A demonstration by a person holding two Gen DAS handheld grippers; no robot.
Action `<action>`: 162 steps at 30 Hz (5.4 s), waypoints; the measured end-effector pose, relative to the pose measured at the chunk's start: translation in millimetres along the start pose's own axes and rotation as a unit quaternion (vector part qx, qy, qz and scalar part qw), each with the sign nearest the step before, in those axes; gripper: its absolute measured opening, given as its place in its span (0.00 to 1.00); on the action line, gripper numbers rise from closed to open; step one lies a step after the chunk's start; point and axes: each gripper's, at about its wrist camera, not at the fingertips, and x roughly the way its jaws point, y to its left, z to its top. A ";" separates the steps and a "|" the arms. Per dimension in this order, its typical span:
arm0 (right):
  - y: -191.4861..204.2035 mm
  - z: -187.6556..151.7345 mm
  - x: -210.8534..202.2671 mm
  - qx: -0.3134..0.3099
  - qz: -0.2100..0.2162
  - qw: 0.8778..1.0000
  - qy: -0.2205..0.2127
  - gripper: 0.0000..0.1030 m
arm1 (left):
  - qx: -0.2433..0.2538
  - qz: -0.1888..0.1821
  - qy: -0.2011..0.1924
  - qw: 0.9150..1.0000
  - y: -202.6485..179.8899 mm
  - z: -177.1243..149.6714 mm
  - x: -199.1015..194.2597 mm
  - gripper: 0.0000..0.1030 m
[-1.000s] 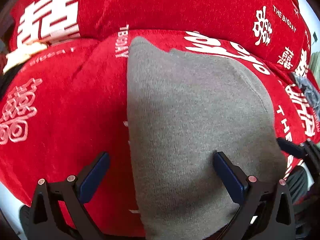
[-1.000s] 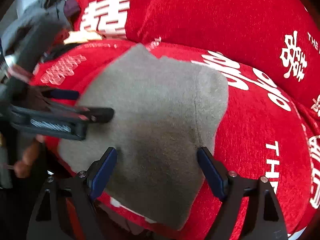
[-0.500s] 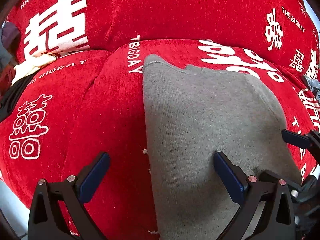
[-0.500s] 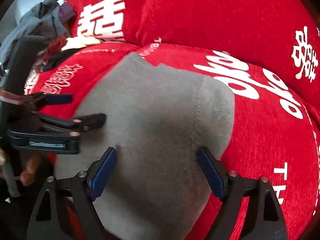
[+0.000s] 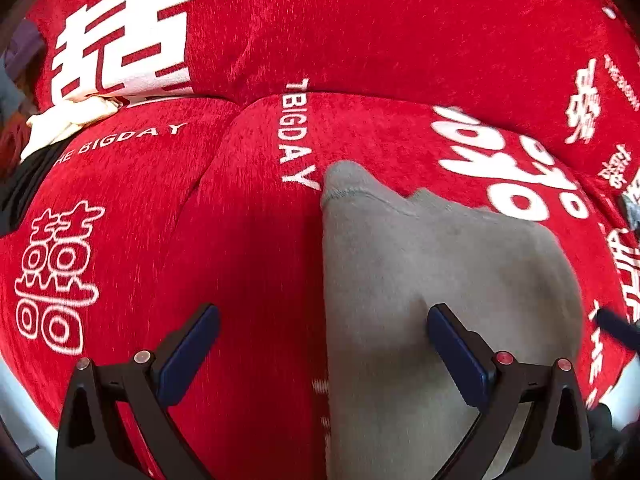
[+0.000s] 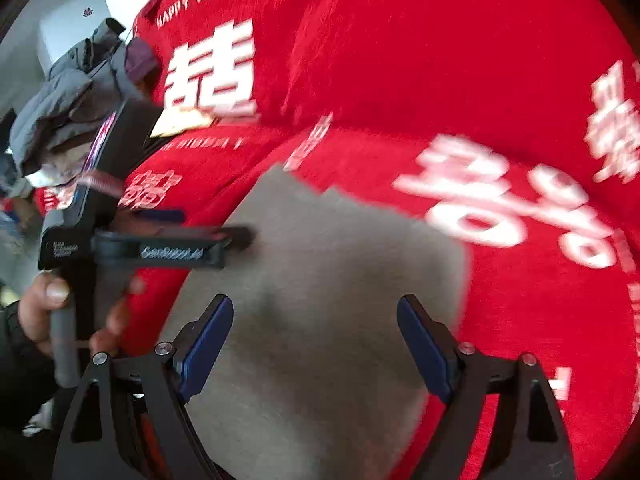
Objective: Fold small clothes
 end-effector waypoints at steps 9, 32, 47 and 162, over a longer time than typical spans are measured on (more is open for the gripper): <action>-71.2 19.1 46.8 0.104 0.031 0.994 0.034 0.84 | -0.012 0.003 0.036 0.999 7.9 16.1 39.7 1.00; -10.5 35.0 63.7 0.002 -0.124 0.988 0.092 0.84 | 0.015 0.070 0.018 0.997 -0.8 25.7 16.3 1.00; 13.4 -24.2 19.7 -0.018 -0.168 0.984 0.054 0.84 | 0.021 0.059 -0.024 0.998 -1.1 -26.3 -22.2 1.00; 24.1 -73.4 -41.9 -0.045 -0.131 0.989 0.053 1.00 | 0.013 0.017 -0.017 1.000 -29.1 -93.4 -85.6 1.00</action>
